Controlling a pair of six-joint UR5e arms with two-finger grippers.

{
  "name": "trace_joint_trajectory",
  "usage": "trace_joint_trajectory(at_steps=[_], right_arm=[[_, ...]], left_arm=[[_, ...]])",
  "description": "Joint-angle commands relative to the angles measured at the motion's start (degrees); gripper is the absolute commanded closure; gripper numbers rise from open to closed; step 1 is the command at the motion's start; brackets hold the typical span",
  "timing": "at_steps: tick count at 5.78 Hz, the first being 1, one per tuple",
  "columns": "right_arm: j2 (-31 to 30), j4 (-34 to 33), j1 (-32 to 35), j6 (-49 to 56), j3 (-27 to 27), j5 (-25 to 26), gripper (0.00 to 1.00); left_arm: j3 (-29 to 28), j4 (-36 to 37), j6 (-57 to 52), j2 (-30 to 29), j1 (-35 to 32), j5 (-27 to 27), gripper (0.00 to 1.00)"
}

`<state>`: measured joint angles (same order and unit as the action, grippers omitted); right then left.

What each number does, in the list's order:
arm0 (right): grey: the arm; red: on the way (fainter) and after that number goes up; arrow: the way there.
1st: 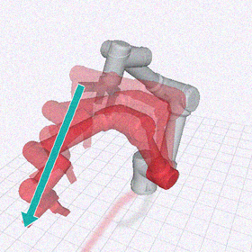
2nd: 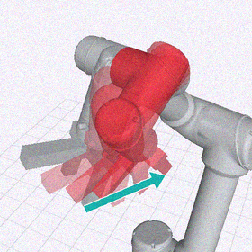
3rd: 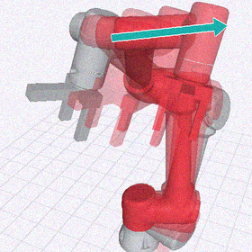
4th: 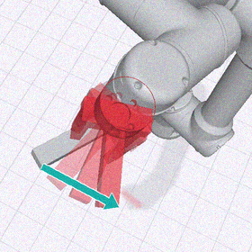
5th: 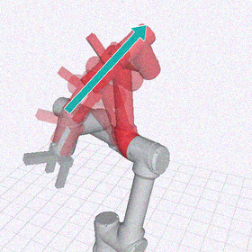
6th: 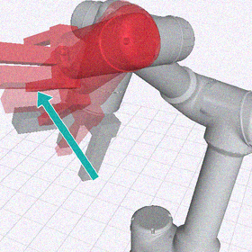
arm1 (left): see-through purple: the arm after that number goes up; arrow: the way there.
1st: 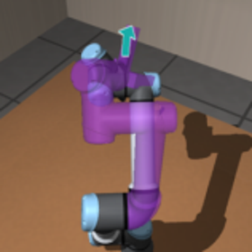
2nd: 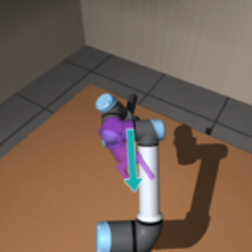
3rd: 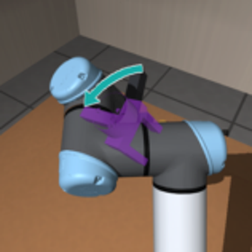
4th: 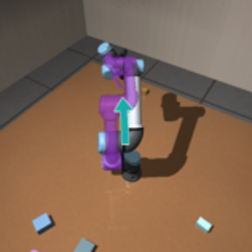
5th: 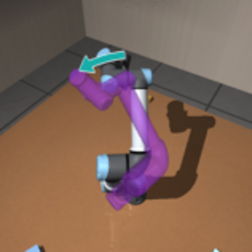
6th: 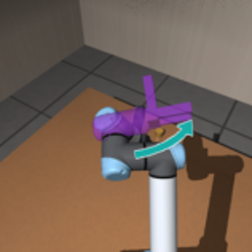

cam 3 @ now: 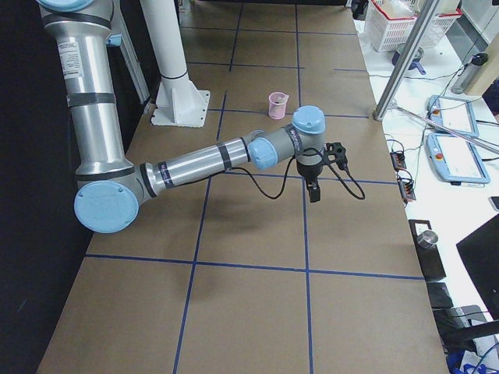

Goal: Collect pens into pen holder

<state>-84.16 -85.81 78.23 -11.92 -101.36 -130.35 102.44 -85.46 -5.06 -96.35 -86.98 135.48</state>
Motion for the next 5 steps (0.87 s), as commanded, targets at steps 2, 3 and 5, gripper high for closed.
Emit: trace_joint_trajectory(at_steps=[2,3,5], right_arm=[[-10.36,-2.01,8.23,14.55,0.2,-4.56,0.0],[-13.97,0.62,8.34,14.91,0.72,-4.39,0.0],[-14.62,0.12,8.34,14.47,2.3,-4.12,0.0]], left_arm=[[-0.14,10.9,-4.78,2.92,-2.39,0.13,0.0],[0.73,11.01,-5.22,5.97,-2.58,0.3,0.0],[1.08,10.4,-4.96,8.29,-2.75,0.74,0.0]])
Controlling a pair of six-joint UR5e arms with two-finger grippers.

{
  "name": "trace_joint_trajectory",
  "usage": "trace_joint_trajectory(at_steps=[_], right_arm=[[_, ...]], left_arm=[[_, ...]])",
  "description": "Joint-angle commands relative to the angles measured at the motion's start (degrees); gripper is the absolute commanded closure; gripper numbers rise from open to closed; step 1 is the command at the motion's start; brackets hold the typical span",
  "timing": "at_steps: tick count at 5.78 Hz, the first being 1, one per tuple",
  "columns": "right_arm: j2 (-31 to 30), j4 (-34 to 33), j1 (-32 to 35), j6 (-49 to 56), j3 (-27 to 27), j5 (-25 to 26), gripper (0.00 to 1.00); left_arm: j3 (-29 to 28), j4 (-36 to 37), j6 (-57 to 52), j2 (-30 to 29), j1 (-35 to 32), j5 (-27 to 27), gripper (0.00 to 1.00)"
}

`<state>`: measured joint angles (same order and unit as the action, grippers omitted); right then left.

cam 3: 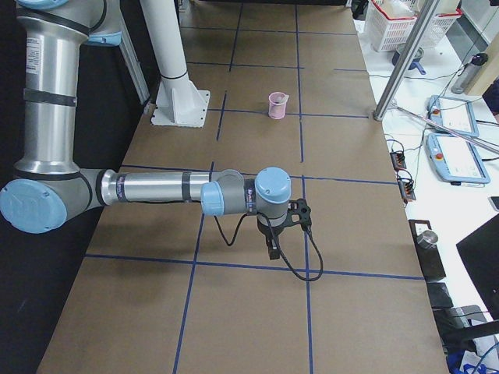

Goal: Collect pens into pen holder

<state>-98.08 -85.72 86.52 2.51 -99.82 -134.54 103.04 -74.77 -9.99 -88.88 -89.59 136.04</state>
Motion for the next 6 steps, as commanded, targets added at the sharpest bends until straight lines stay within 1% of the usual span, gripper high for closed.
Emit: trace_joint_trajectory(at_steps=[1,2,3,4,5,6], right_arm=[[-1.58,0.37,1.01,0.56,0.07,-0.72,0.0],[-3.41,0.55,1.02,0.65,-1.67,-0.72,0.0],[-5.69,0.55,1.02,0.65,-5.78,0.15,0.0],[-6.24,0.2,1.02,0.65,-7.3,1.11,0.0],[-6.24,-0.06,1.02,0.74,-7.32,2.17,0.0],[-5.98,-0.33,0.32,0.74,-7.14,3.39,0.0]], left_arm=[[2.67,-0.55,-0.29,2.91,-0.58,-0.85,0.0],[6.87,-0.46,0.32,3.8,-1.2,-0.95,0.0],[4.65,-0.2,0.32,3.89,-1.29,-0.86,0.0],[-0.59,-0.81,-0.2,3.63,-1.73,-0.69,0.0],[-0.73,-0.81,0.06,3.72,-2.08,-0.68,0.0],[-2.13,-0.9,-0.11,3.72,-2.08,-0.25,0.0]])
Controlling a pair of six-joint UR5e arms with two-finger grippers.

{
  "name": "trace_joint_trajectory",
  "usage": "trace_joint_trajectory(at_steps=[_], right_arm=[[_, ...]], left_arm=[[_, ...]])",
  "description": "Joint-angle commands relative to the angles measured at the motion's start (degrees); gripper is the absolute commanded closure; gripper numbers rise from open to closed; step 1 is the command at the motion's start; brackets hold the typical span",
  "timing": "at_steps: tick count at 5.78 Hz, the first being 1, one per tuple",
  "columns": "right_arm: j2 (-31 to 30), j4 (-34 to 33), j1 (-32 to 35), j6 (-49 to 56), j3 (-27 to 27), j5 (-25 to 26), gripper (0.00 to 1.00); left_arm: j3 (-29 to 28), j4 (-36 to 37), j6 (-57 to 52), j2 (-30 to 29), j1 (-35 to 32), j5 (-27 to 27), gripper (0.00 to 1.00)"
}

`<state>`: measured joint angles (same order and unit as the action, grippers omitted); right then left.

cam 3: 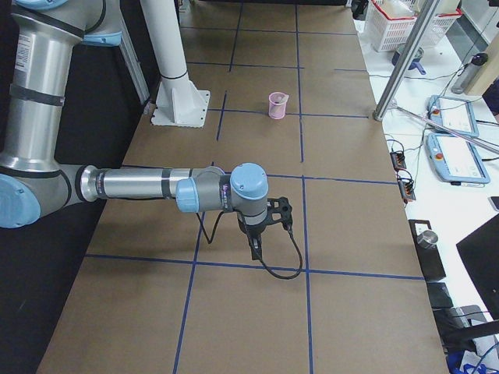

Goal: Collect pens into pen holder

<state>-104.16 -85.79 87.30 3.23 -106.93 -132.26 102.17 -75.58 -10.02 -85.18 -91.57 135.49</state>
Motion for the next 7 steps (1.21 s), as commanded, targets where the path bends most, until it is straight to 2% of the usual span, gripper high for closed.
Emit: trace_joint_trajectory(at_steps=[1,2,3,7], right_arm=[[0.88,-1.65,-1.68,0.02,0.66,3.22,0.0],[0.98,-2.53,-1.61,0.02,0.58,1.93,0.0],[0.54,-2.37,-1.52,-0.07,0.32,-0.34,0.0],[0.71,-2.37,-1.61,-0.16,1.98,0.25,0.0]], left_arm=[[-1.27,-0.09,-0.09,0.01,-0.1,1.09,0.0],[-0.14,-0.18,0.08,-0.08,-0.1,3.71,0.0],[-0.04,-0.27,0.17,-0.16,-0.1,3.65,0.0],[1.28,-1.85,-0.26,-0.34,-0.1,3.38,0.0]])
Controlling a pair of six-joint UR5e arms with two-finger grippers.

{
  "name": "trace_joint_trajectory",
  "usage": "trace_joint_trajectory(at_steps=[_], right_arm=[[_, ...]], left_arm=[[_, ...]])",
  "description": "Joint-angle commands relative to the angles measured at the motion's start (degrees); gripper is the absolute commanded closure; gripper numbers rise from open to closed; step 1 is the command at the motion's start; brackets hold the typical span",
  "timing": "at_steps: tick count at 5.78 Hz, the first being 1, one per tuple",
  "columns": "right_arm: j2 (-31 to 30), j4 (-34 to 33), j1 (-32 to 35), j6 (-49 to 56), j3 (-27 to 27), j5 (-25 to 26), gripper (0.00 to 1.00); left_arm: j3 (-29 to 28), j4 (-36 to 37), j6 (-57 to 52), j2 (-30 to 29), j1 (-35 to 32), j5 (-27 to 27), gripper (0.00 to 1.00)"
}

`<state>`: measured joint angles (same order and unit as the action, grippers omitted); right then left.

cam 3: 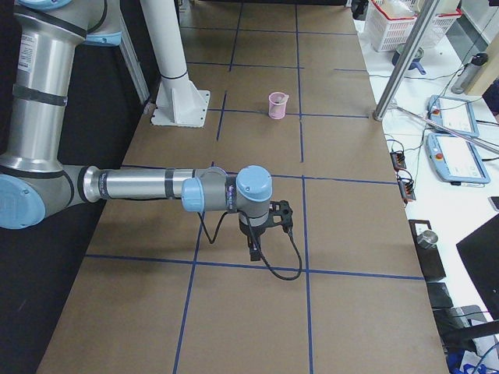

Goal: Collect pens into pen holder

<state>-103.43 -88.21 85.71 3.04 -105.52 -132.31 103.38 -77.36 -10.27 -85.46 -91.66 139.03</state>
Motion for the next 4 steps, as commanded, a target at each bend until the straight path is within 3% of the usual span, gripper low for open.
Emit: trace_joint_trajectory(at_steps=[1,4], right_arm=[[0.33,0.66,-0.02,0.12,2.75,0.3,0.0],[-0.19,0.76,0.42,-0.23,0.93,-0.67,0.0]], left_arm=[[0.76,0.01,-0.01,0.12,-0.01,-0.25,0.0],[1.47,0.1,-0.01,0.73,-0.01,-0.43,0.0]])
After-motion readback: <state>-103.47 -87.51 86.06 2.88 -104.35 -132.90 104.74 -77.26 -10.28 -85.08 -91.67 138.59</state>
